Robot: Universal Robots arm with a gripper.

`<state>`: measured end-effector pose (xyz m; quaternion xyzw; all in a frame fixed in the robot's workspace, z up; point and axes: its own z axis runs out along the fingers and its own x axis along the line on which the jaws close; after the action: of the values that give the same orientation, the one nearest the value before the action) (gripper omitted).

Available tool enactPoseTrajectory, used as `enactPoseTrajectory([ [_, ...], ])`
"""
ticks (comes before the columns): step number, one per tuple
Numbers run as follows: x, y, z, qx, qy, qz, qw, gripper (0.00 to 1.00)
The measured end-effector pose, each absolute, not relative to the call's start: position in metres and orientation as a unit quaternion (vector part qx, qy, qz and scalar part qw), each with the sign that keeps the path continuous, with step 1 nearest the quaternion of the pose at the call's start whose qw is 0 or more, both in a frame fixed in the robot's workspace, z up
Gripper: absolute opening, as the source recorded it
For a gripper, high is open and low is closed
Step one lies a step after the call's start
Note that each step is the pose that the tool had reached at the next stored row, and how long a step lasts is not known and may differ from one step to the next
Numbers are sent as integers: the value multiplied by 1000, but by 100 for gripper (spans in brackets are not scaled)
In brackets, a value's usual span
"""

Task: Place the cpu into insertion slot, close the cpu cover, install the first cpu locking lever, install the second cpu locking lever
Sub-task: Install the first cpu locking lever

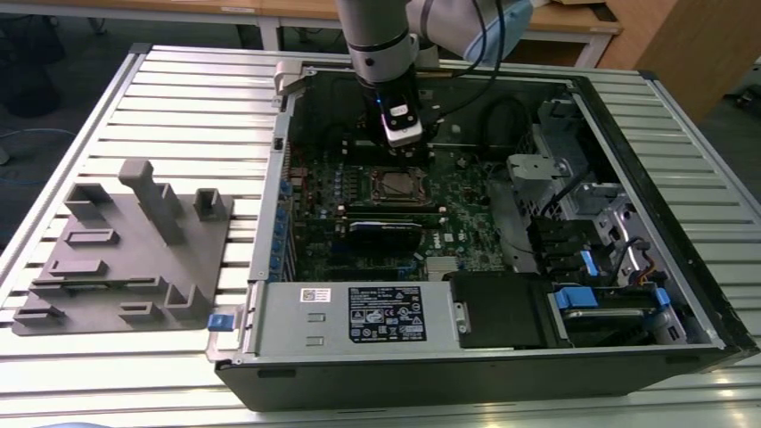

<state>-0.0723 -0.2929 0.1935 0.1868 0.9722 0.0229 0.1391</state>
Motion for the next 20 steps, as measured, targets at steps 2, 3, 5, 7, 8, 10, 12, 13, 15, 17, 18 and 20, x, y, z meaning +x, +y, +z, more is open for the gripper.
enactPoseTrajectory([
  [2, -72, -293, 193, 187, 972, 21, 139, 11],
  [3, -72, -293, 192, 187, 972, 21, 139, 11],
  [5, -72, -293, 192, 187, 972, 21, 139, 11],
  [7, -72, -293, 192, 187, 972, 21, 139, 11],
  [8, -72, -292, 192, 187, 972, 21, 139, 11],
  [10, -72, -292, 192, 187, 972, 21, 139, 11],
  [12, -71, -291, 192, 187, 972, 21, 139, 11],
  [13, -71, -291, 192, 187, 972, 21, 139, 11],
  [15, -70, -290, 192, 187, 972, 21, 139, 11],
  [17, -69, -290, 192, 187, 972, 21, 139, 11],
  [18, -68, -290, 192, 187, 972, 22, 139, 11],
  [20, -68, -290, 192, 187, 972, 22, 139, 11],
])
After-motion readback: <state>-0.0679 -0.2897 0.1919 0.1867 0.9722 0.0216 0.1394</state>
